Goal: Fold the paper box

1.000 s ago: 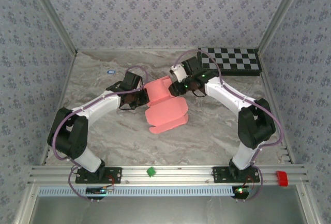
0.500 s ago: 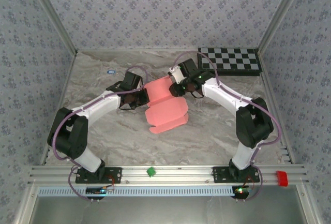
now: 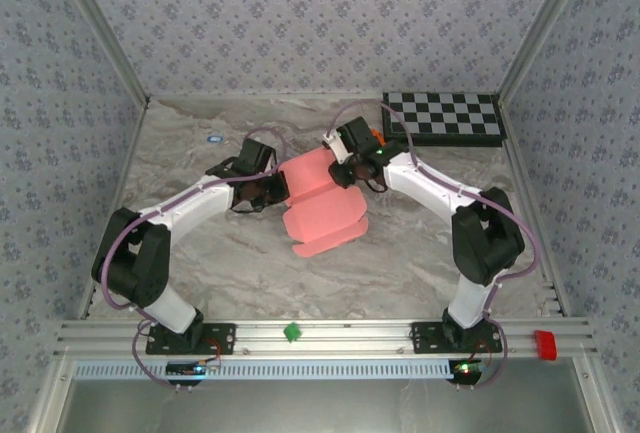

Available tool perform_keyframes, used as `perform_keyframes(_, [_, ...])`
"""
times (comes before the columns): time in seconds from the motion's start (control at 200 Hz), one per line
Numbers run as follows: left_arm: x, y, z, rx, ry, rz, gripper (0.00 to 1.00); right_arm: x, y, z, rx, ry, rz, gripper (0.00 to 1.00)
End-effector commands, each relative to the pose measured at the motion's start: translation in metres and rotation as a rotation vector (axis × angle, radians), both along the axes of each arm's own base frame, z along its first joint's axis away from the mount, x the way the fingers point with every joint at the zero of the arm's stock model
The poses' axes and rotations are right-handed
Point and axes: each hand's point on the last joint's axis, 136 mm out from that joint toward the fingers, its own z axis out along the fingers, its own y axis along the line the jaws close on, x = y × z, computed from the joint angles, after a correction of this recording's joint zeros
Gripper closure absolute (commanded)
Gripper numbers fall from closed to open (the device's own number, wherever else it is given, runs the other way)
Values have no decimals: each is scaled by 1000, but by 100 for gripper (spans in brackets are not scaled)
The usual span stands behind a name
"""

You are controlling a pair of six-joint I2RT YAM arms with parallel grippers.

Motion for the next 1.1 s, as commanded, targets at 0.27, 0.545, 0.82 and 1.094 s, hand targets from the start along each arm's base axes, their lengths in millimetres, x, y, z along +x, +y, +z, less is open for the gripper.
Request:
perform_keyframes(0.27, [7, -11, 11, -36, -21, -15, 100, 10, -11, 1, -92, -26, -126, 78])
perform_keyframes(0.545, [9, -12, 11, -38, -19, -15, 100, 7, -12, 0, -220, -67, -165, 78])
perform_keyframes(0.82, [10, -13, 10, -37, -15, -17, 100, 4, -16, 0, -376, -117, -192, 78])
perform_keyframes(1.094, [9, -13, 8, -33, -10, -17, 100, 5, -21, -1, -457, -147, -222, 78])
